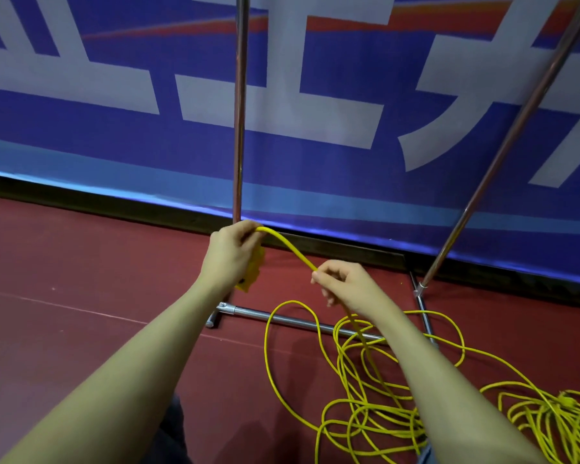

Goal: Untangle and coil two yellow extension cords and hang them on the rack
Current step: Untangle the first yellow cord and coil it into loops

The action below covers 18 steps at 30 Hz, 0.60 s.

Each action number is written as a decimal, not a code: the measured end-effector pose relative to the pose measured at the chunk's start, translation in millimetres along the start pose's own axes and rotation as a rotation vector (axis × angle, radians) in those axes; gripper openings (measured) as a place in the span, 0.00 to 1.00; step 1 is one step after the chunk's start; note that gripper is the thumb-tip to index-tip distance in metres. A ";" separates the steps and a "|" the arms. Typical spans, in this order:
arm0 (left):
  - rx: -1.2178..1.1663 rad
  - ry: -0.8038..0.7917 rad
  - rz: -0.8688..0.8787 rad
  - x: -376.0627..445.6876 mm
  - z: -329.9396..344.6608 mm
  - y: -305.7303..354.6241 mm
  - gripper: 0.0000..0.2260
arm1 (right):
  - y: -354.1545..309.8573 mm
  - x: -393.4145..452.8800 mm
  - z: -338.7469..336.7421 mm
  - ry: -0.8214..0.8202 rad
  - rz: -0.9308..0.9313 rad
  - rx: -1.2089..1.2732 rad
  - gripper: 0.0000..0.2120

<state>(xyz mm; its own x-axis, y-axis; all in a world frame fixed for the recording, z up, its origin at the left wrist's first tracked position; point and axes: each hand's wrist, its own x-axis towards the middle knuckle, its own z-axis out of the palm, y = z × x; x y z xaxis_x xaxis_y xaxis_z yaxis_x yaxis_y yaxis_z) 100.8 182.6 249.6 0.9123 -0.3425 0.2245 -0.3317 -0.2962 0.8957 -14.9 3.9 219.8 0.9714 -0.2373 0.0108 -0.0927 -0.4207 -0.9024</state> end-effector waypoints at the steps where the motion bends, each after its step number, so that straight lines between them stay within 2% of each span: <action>1: 0.032 0.004 0.003 1.0 -1.3 -2.2 0.07 | -0.5 -1.1 0.5 -0.006 0.003 -0.015 0.11; 6: 0.269 -0.069 0.062 9.9 -6.5 -15.4 0.06 | -38.1 4.9 0.1 0.132 -0.107 0.169 0.13; 12: 0.212 -0.170 0.276 3.6 4.3 -2.5 0.04 | -53.3 15.0 13.1 0.133 -0.126 0.259 0.12; 14: 0.246 -0.121 0.286 4.8 7.7 -3.8 0.05 | -45.7 16.6 9.8 0.118 -0.110 0.248 0.12; 18: 0.096 0.045 0.204 15.1 7.8 -5.3 0.07 | -13.4 11.5 -1.5 0.045 -0.001 0.130 0.14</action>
<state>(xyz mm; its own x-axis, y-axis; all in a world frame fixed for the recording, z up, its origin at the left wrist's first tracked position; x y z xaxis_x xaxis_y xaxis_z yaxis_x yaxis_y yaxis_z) 114.5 172.0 245.2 0.8329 -0.3649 0.4161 -0.5299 -0.3086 0.7899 -2.8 5.5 232.6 0.9605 -0.2768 0.0285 -0.0595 -0.3043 -0.9507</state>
